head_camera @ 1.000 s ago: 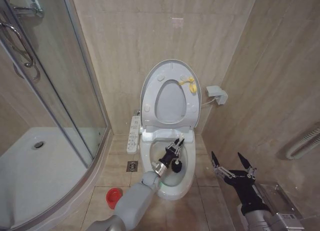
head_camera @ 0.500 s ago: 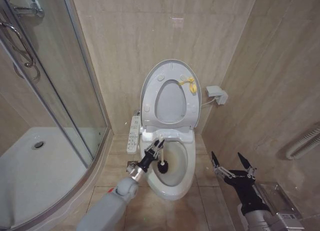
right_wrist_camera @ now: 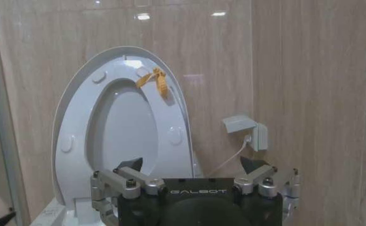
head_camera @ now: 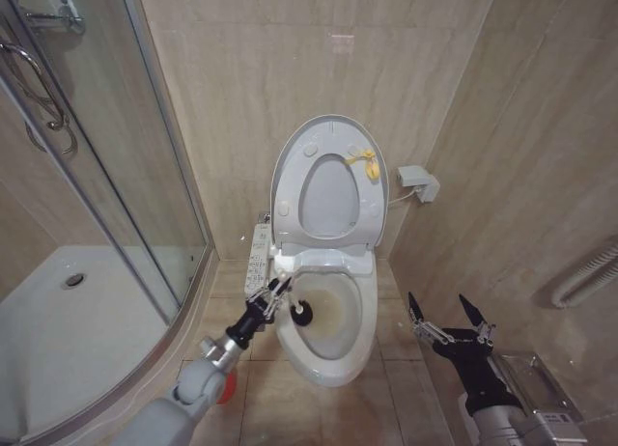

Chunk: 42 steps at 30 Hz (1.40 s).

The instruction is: Open the toilet lid, clean the toilet bowl with a toilet brush, close the toilet lid, and flush.

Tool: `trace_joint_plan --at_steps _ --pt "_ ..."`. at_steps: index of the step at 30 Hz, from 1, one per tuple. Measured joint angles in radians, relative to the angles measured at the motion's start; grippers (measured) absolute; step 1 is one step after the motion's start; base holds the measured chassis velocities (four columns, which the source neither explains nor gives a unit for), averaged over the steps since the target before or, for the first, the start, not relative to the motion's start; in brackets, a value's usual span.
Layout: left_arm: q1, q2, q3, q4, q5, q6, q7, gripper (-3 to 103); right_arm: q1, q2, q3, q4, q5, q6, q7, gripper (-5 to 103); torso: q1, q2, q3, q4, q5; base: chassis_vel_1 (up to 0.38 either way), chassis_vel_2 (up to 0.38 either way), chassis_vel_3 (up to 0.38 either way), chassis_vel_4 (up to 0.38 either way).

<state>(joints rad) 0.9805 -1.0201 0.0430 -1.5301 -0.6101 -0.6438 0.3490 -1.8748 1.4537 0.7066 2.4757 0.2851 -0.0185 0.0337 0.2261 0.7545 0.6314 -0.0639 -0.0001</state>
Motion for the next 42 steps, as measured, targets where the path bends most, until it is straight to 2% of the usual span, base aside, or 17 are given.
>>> trace_joint_plan --at_steps 7,14,23,28,36,40,41,42 --pt "0.072 0.03 -0.042 -0.061 -0.023 0.004 -0.017 19 0.0 0.0 0.0 0.0 0.0 0.0 0.0 100 0.0 0.0 0.0 -0.0001 -0.0002 0.0 0.0 0.0 0.0" --pt "0.087 0.051 -0.062 -0.112 -0.05 0.005 -0.017 19 0.0 0.0 0.0 0.0 0.0 0.0 0.0 100 0.0 0.0 0.0 -0.0001 0.0 0.0 0.0 0.0 0.0" --pt "0.09 0.084 -0.077 -0.196 -0.081 0.006 0.019 19 0.0 0.0 0.0 0.0 0.0 0.0 0.0 100 0.0 0.0 0.0 -0.0003 0.0001 0.0 0.0 0.0 0.0" --pt "0.137 0.103 -0.113 -0.242 -0.085 0.006 0.028 19 0.0 0.0 0.0 0.0 0.0 0.0 0.0 100 0.0 0.0 0.0 -0.0002 0.0001 0.0 0.0 0.0 0.0" --pt "0.263 0.182 -0.256 -0.386 -0.099 0.005 0.039 19 0.0 0.0 0.0 0.0 0.0 0.0 0.0 100 0.0 0.0 0.0 -0.0001 0.0001 0.0 0.0 0.0 0.0" --pt "0.368 0.206 -0.401 -0.468 -0.102 0.008 0.034 19 0.0 0.0 0.0 0.0 0.0 0.0 0.0 100 0.0 0.0 0.0 0.0 0.0002 0.0 0.0 0.0 0.0" --pt "0.368 0.206 -0.401 -0.468 -0.102 0.008 0.034 19 0.0 0.0 0.0 0.0 0.0 0.0 0.0 100 0.0 0.0 0.0 0.0 0.0002 0.0 0.0 0.0 0.0" --pt "0.402 0.204 -0.442 -0.485 -0.102 0.008 0.03 19 0.0 0.0 0.0 0.0 0.0 0.0 0.0 100 0.0 0.0 0.0 0.0 0.0002 0.0 0.0 0.0 0.0"
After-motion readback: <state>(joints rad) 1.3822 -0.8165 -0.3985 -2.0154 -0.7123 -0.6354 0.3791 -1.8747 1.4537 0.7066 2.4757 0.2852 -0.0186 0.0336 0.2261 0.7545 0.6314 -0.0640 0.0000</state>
